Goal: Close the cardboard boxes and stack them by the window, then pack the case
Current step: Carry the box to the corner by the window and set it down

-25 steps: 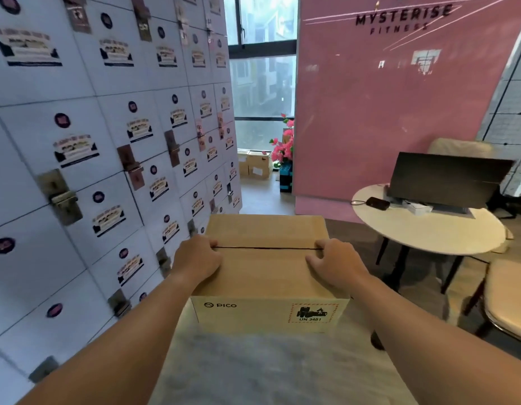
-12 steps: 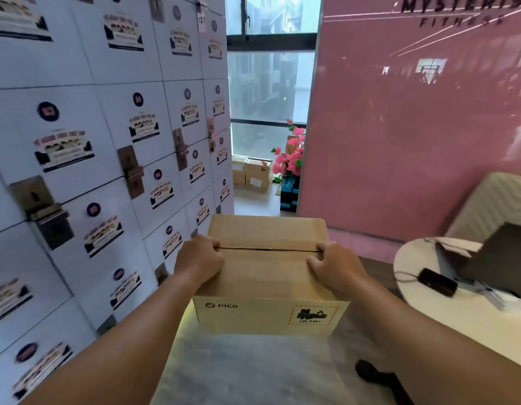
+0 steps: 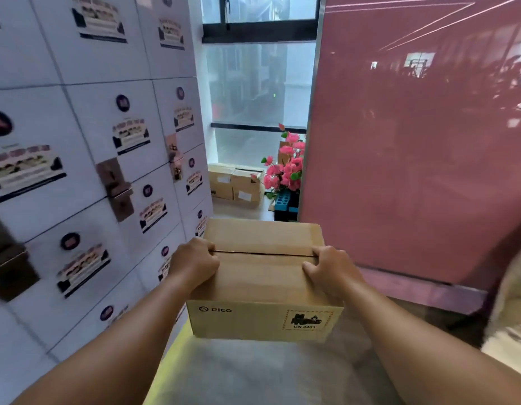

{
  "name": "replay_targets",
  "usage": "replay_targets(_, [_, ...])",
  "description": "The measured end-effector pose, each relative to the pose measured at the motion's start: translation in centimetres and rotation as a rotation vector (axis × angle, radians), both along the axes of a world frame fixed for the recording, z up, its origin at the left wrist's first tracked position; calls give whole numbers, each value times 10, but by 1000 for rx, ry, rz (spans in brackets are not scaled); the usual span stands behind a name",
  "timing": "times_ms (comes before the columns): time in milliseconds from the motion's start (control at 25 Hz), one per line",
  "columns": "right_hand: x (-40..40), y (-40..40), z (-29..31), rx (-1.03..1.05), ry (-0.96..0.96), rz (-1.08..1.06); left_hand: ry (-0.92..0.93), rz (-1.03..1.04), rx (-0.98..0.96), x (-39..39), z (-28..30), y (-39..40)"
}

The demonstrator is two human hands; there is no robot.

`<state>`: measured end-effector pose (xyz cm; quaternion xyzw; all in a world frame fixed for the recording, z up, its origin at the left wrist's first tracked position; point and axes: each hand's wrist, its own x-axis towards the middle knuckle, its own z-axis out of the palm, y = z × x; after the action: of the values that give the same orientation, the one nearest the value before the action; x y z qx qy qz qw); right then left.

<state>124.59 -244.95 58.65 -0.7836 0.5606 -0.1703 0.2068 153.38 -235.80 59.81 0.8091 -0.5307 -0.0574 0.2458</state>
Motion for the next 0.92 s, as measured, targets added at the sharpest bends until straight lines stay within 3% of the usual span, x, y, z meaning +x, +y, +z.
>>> replay_targets(400, [98, -349, 14, -47, -22, 57, 19, 62, 24, 87, 19, -318])
replay_targets(680, [204, -568, -3, -7, 29, 34, 80, 71, 26, 197, -13, -547])
replay_targets(920, [290, -738, 6, 4, 54, -5, 85, 52, 20, 285, -7, -731])
